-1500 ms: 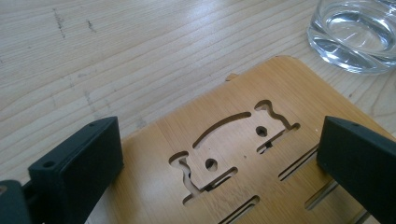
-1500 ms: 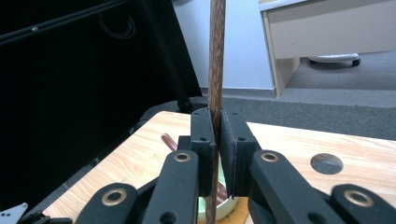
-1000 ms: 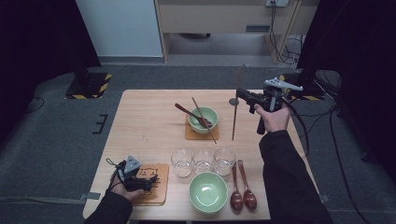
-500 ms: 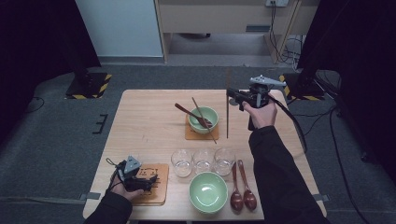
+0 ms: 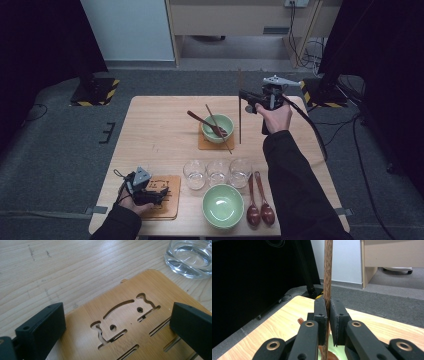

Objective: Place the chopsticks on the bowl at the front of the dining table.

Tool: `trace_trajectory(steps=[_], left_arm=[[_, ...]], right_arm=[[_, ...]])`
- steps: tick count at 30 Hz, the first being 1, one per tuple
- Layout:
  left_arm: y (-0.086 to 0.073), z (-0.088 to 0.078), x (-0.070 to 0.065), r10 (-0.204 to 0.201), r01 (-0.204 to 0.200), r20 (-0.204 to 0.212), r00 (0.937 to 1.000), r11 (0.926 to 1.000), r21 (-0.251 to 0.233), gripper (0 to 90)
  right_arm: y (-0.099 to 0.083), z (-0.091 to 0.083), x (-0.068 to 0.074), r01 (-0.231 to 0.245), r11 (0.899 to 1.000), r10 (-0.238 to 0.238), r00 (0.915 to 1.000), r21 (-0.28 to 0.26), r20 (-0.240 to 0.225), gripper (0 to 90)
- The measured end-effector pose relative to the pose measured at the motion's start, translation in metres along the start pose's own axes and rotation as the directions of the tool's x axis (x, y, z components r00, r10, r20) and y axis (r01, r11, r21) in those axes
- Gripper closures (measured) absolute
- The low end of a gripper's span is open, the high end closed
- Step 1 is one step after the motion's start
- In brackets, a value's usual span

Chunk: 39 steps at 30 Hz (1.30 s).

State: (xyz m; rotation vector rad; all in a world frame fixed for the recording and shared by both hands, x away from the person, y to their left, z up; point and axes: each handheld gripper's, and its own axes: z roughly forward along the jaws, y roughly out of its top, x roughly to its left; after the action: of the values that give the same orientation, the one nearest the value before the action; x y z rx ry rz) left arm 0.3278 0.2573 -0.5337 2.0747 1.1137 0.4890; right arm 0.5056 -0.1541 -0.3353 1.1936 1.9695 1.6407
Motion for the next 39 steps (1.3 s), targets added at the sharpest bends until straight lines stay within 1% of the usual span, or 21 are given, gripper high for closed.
trace_trajectory(steps=[3, 4, 9, 16, 18, 20, 24, 26, 30, 39], left_arm=[[0.0, 0.0, 0.0, 0.0, 0.0, 0.0, 1.0, 1.0, 0.0, 0.0], [0.0, 0.0, 0.0, 0.0, 0.0, 0.0, 1.0, 1.0, 0.0, 0.0], [0.0, 0.0, 0.0, -0.001, 0.001, 0.0, 1.0, 1.0, 0.0, 0.0], [0.0, 0.0, 0.0, -0.001, 0.001, 0.0, 1.0, 1.0, -0.001, 0.0], [0.0, 0.0, 0.0, -0.006, 0.006, 0.0, 1.0, 1.0, -0.005, 0.0], [0.0, 0.0, 0.0, -0.004, 0.004, 0.001, 1.0, 1.0, -0.004, 0.0], [0.0, 0.0, 0.0, -0.003, 0.003, 0.001, 1.0, 1.0, -0.004, 0.0], [0.0, 0.0, 0.0, -0.003, 0.003, 0.001, 1.0, 1.0, -0.004, 0.0], [0.0, 0.0, 0.0, -0.003, 0.003, 0.001, 1.0, 1.0, -0.004, 0.0], [0.0, 0.0, 0.0, -0.004, 0.004, 0.001, 1.0, 1.0, -0.003, 0.0]], right_arm=[[0.003, 0.003, 0.0, -0.001, 1.0, 0.001, 1.0, -0.002, 0.0, 84.2], [0.003, 0.004, 0.0, 0.007, 1.0, -0.007, 1.0, 0.003, 0.007, 84.1], [0.002, 0.01, -0.001, 0.008, 1.0, -0.008, 1.0, 0.012, 0.005, 84.2], [-0.003, 0.025, 0.0, 0.016, 0.998, -0.017, 0.9998, 0.058, 0.007, 84.2], [-0.005, 0.031, -0.001, 0.019, 0.997, -0.019, 0.9998, 0.072, 0.01, 84.2], [-0.008, 0.036, -0.001, 0.013, 0.997, -0.014, 0.9999, 0.082, 0.01, 84.1], [-0.014, 0.048, 0.0, 0.023, 0.993, -0.025, 0.9996, 0.116, 0.014, 84.2], [-0.017, 0.053, 0.0, 0.021, 0.991, -0.024, 0.9996, 0.129, 0.017, 84.2], [-0.021, 0.062, 0.001, 0.018, 0.99, -0.02, 0.9997, 0.142, 0.014, 84.2], [-0.027, 0.078, 0.0, 0.015, 0.986, -0.02, 0.9993, 0.166, 0.032, 84.1]])
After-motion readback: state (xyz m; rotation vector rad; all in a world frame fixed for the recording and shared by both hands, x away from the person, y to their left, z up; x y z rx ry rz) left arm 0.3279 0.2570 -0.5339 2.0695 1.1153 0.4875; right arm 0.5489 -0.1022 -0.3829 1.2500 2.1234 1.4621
